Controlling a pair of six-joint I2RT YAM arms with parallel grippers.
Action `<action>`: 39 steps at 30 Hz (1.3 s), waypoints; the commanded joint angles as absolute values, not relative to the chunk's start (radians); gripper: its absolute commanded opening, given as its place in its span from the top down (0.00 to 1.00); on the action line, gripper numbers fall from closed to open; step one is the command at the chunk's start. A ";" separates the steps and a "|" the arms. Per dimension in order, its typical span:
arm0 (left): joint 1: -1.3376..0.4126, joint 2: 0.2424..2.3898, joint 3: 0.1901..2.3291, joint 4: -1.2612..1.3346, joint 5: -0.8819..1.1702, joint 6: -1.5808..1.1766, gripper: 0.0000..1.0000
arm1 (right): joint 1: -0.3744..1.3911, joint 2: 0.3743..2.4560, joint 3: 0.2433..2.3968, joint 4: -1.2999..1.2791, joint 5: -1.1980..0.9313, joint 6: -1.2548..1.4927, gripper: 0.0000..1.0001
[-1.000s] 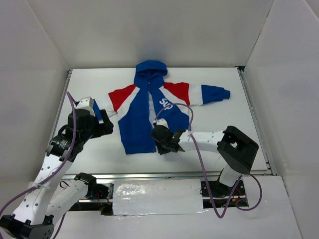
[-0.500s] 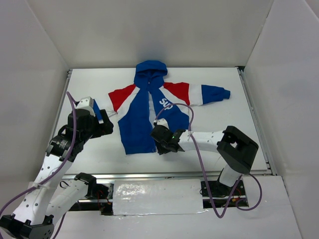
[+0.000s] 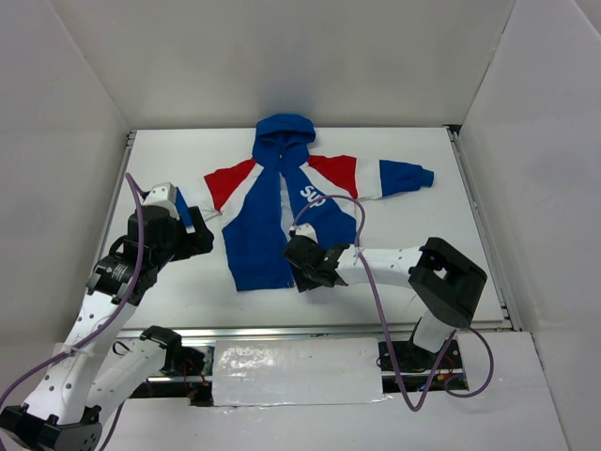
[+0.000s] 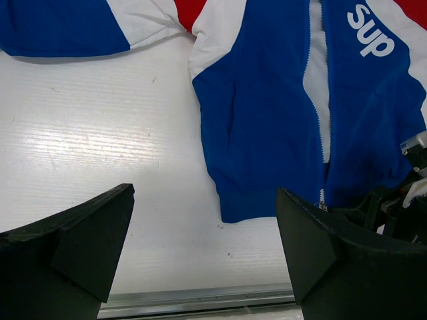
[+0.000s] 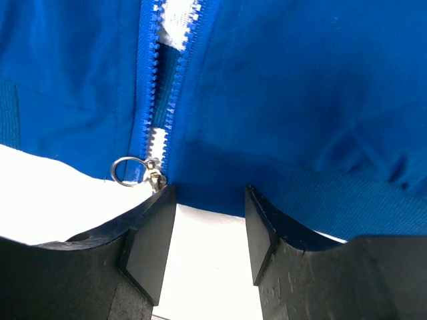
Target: Zip up the jacket
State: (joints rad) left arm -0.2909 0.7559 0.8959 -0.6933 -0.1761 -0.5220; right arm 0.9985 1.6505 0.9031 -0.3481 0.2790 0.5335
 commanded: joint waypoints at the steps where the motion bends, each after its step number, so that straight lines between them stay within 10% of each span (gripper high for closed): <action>1: -0.285 0.752 0.894 -0.658 -0.160 -0.495 0.01 | 0.996 1.621 0.934 -0.319 0.273 0.548 0.47; 25: -0.285 0.750 0.894 -0.658 -0.158 -0.495 0.01 | 0.996 1.749 0.925 -0.348 0.262 0.624 0.51; 33: -0.285 0.752 0.893 -0.657 -0.156 -0.494 0.01 | 0.994 1.756 0.862 -0.351 0.235 0.664 0.75; 35: -0.285 0.750 0.893 -0.655 -0.158 -0.495 0.01 | 0.996 1.752 0.851 -0.351 0.236 0.679 1.00; 39: -0.285 0.749 0.891 -0.657 -0.158 -0.495 0.01 | 0.997 1.724 0.838 -0.330 0.216 0.704 1.00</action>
